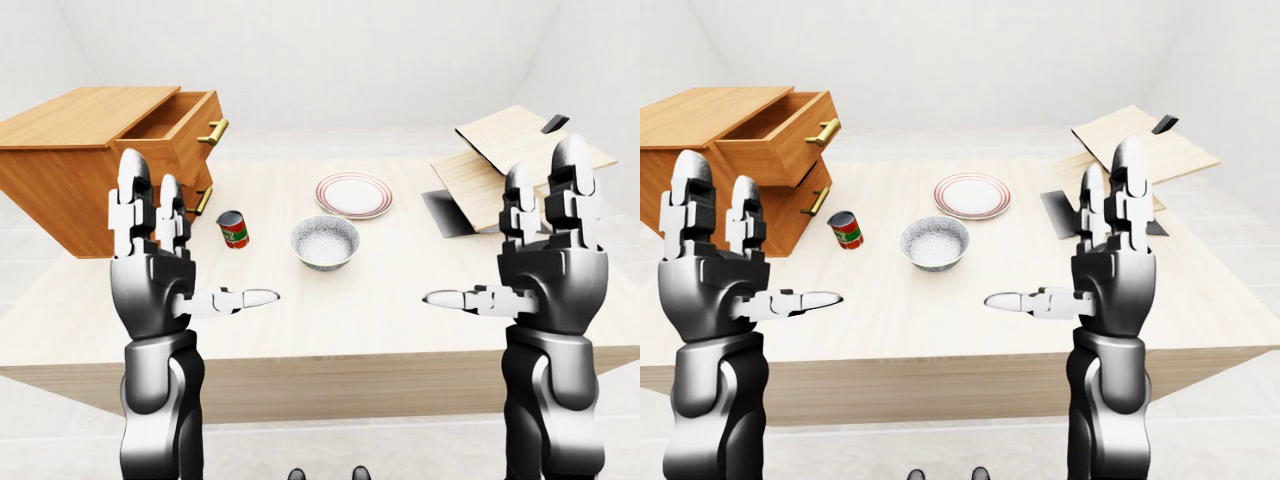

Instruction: Close the top drawer of the cabinet.

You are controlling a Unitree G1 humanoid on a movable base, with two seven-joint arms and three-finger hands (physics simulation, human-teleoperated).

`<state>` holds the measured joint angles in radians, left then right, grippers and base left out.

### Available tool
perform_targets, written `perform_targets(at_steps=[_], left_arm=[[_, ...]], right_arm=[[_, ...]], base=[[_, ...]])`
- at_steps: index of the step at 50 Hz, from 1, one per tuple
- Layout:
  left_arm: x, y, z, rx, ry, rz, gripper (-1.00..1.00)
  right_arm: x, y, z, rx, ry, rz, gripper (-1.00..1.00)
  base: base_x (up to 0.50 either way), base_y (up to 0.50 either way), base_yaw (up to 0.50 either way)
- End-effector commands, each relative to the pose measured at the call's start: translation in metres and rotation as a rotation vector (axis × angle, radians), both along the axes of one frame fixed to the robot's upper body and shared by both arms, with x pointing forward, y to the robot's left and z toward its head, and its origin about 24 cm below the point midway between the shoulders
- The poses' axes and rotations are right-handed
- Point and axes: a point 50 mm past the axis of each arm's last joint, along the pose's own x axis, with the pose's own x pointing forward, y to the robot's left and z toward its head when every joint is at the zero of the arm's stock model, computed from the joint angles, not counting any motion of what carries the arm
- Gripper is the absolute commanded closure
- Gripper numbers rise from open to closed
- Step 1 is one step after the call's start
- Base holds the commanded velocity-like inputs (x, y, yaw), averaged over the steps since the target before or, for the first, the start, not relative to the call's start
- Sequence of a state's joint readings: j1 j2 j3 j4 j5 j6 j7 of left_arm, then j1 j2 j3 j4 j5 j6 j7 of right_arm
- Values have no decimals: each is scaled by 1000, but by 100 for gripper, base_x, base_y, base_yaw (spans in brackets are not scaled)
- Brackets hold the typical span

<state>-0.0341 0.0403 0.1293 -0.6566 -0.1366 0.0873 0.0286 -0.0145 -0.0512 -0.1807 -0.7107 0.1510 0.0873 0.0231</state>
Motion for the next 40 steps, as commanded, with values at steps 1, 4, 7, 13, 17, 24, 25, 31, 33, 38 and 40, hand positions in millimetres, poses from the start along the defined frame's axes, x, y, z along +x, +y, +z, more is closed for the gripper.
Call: perform_targets(at_steps=[1,4,7,13,17,24,25,31,33,38,40], left_arm=[[-3,-1,5,2,-25,3,-100],[-3,0,5,0,-27,4,-100],[-3,0,6,4,-28,3,-100],[-1,1,5,5,-23,7,-100],[-3,0,7,18,-34,8,-100],[-2,1,5,12,-26,8,-100],[-3,1,4,13,-23,8,-100],[-5,2,5,8,-26,9,-100],[-5,2,5,8,-26,9,-100],[-3,1,3,7,-17,4,-100],[-4,0,6,6,-31,0,-100]], right_arm=[[-1,-1,3,-8,-16,-4,-100],[0,-2,4,-8,-20,-9,-100],[-1,-1,7,-10,-32,-4,-100],[0,-1,8,-11,-37,-4,-100],[0,-2,8,-14,-37,-7,-100],[1,-3,4,-8,-16,-12,-100],[1,-3,2,-3,-10,-12,-100],[-2,-2,4,17,-25,19,-100],[-2,-2,4,17,-25,19,-100],[0,-1,-1,8,5,22,-100],[0,-2,-2,8,8,20,-100]], base=[[0,0,0],[0,0,0],[0,0,0],[0,0,0],[0,0,0],[0,0,0],[0,0,0],[0,0,0],[0,0,0],[1,50,0],[2,50,0]])
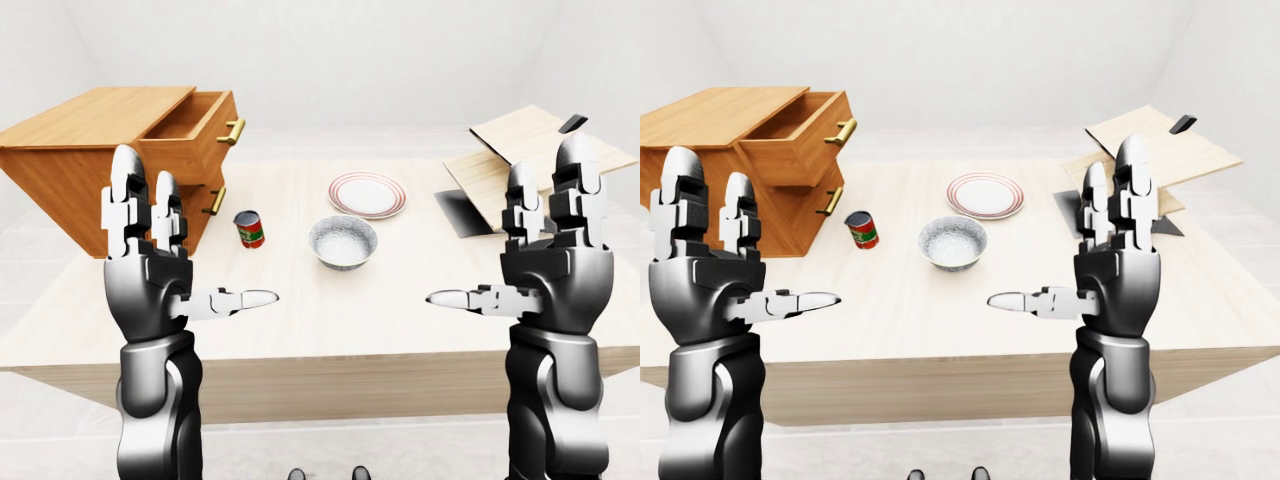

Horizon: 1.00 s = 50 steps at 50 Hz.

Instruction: Close the top drawer of the cabinet.

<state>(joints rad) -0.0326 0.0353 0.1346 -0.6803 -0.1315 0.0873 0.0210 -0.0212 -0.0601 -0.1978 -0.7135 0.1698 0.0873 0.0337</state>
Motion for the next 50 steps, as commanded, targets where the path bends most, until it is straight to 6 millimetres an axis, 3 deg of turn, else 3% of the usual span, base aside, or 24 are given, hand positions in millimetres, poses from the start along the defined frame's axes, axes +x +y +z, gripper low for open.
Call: perform_targets(at_steps=[1,30,36,50], left_arm=[[-1,0,1,0,-5,-2,-100],[1,-1,-1,23,6,-16,-100],[3,3,1,25,-1,13,-100],[3,2,-4,15,22,4,-100]], right_arm=[[0,1,-4,10,18,14,-100],[2,3,-1,-10,6,21,-100],[6,1,-14,8,69,24,-100],[6,-2,-19,10,94,4,-100]], base=[[2,50,0],[2,50,0],[2,50,0],[2,50,0]])
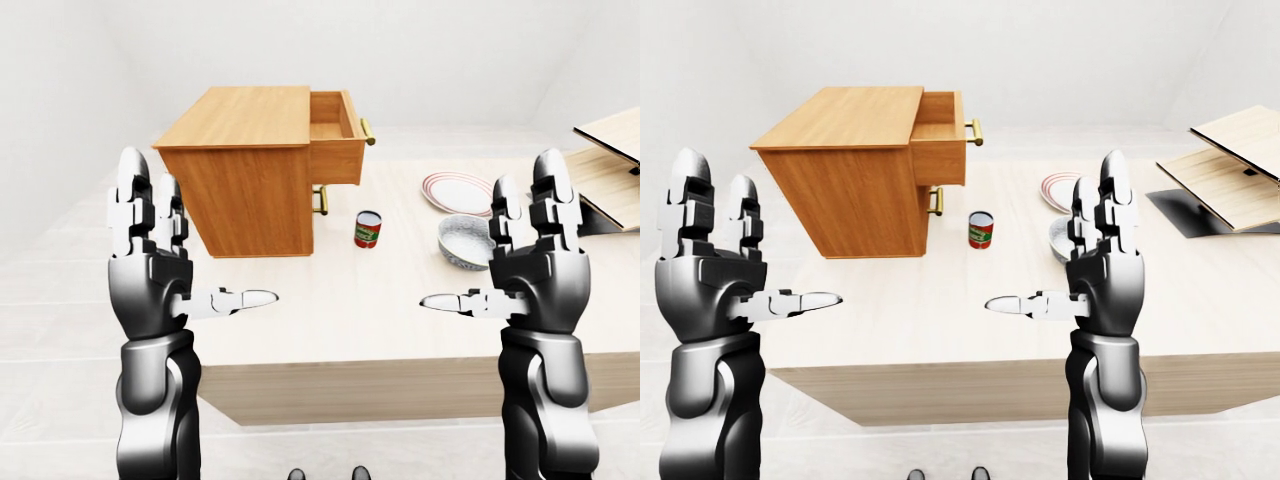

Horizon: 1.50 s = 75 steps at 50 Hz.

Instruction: Close the top drawer of the cabinet.

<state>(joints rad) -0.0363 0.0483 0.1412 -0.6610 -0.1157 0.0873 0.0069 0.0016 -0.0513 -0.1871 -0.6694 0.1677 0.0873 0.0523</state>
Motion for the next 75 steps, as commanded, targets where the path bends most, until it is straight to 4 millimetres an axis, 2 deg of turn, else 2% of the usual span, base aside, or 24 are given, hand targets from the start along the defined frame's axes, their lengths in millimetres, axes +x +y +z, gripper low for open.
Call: perform_targets(at_steps=[1,18,55,61,75], left_arm=[[-1,0,-1,-2,5,0,-100],[1,-2,-2,16,13,-10,-100],[1,-4,-11,12,51,-20,-100],[1,-4,-5,15,24,-21,-100],[0,-4,0,17,0,-23,-100]], right_arm=[[2,-3,-7,6,34,-13,-100],[1,-2,-4,9,16,12,-100],[3,-1,-17,0,82,9,-100],[3,-1,-12,-4,59,13,-100],[10,-1,-17,-10,89,-27,-100]], base=[[2,50,0],[3,10,0],[38,0,0],[3,0,0],[0,0,0]])
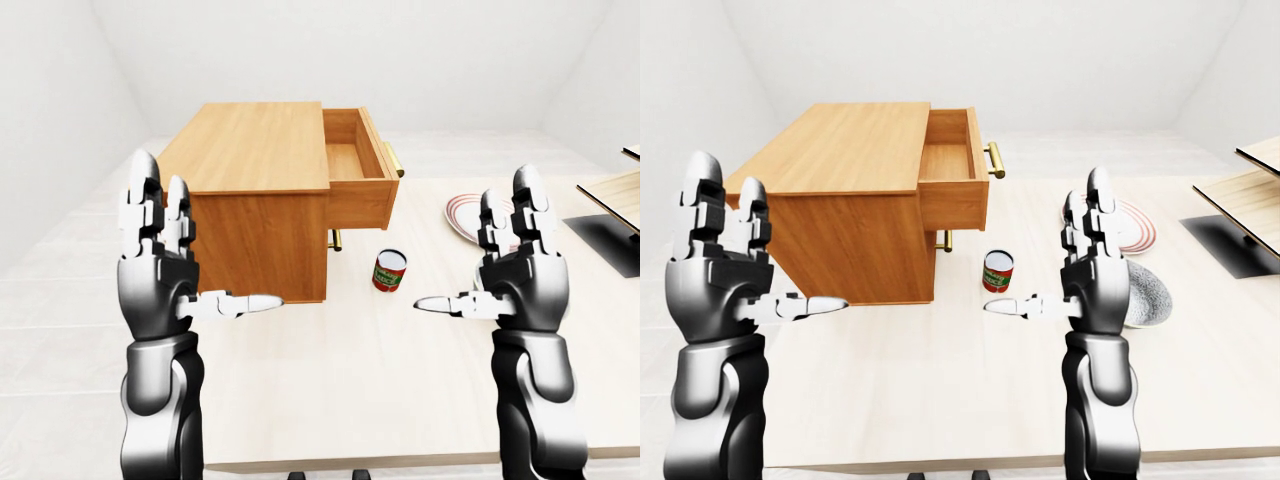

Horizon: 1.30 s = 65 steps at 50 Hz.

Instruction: Close the top drawer of the cabinet.

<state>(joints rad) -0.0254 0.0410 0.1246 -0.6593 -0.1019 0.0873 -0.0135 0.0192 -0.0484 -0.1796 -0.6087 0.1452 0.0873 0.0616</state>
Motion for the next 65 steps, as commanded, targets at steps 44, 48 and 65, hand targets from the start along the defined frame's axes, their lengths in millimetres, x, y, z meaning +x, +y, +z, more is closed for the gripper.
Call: perform_targets(at_steps=[44,48,65], left_arm=[[-16,4,11,11,-63,11,-100],[-18,4,10,15,-58,14,-100],[-17,1,22,4,-118,1,-100]], right_arm=[[76,12,-51,41,281,-1,-100],[80,13,-58,40,319,1,-100],[77,14,-55,15,300,-1,-100]], base=[[0,0,0],[0,0,0],[0,0,0]])
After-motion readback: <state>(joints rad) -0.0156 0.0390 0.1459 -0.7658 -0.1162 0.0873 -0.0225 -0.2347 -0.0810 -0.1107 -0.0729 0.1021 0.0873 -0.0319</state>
